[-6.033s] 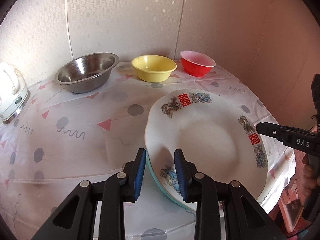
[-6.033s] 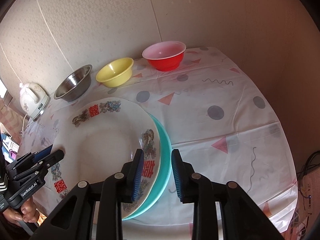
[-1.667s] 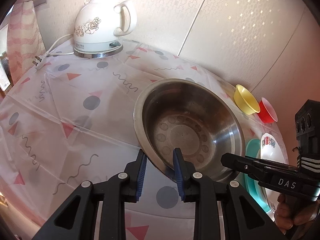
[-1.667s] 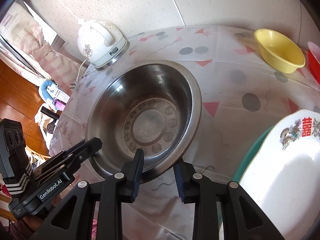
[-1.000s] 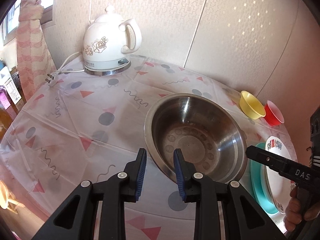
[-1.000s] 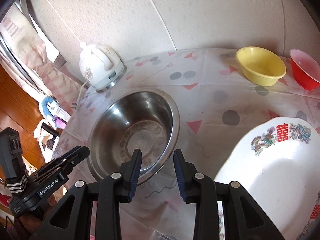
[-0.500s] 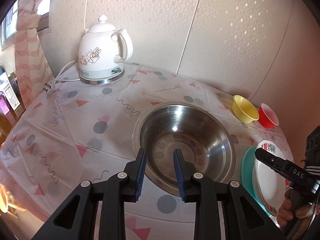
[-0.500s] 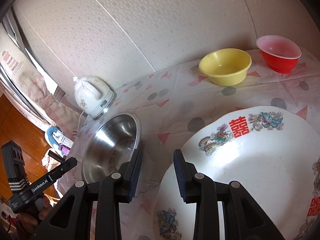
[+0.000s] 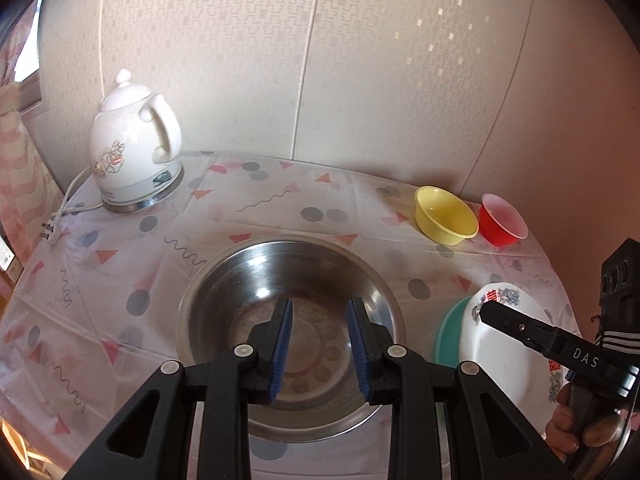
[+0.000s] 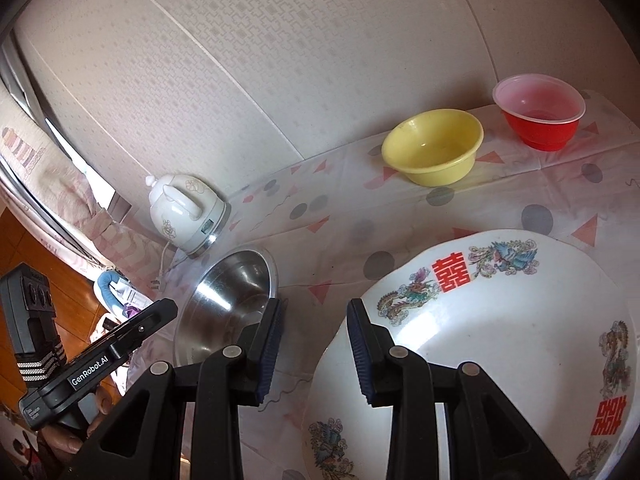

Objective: Organize plates and bowls

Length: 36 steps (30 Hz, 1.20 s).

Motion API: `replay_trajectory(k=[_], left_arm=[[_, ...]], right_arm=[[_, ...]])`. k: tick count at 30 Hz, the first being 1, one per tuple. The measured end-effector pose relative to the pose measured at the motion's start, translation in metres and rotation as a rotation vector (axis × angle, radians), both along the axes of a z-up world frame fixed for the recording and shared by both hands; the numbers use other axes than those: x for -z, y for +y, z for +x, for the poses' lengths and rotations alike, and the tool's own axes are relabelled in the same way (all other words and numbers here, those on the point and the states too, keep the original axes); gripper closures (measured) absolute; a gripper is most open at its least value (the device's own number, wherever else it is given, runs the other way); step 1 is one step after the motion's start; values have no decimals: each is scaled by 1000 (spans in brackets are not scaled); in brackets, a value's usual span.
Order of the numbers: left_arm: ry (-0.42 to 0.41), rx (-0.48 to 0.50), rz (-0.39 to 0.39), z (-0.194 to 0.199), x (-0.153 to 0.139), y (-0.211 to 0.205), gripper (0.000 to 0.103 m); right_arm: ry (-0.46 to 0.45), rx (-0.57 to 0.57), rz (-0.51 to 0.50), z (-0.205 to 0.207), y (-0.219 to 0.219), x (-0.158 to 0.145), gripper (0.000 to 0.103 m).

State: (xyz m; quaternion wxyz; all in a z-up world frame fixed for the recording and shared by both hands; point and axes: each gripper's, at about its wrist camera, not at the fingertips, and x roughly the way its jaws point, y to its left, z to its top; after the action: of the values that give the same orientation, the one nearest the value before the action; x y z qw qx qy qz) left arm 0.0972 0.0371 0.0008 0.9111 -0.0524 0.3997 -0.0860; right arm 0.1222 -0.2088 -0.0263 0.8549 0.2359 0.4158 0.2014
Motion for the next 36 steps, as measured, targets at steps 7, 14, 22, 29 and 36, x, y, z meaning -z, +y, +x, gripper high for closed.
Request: replay_trajectory(k=[7,14,22,29,36], left_arm=[[29,73,-12,29,-7,-33,73],[55,103,-18,63,-8,-61,73],[136,119,-44,105,1,-87,73],[193,105,-116,141,13,-103,73],[222,99,-189,169,24,-113,73]], right_arm=[[64,85,30,15,-36,-6,70],[118,173,37,46,-68,-10,72],[178,264,22,89,-92,-5,81],[229,337,3,123,-103,3,83],[261,372,-11,145,-104,14,83]])
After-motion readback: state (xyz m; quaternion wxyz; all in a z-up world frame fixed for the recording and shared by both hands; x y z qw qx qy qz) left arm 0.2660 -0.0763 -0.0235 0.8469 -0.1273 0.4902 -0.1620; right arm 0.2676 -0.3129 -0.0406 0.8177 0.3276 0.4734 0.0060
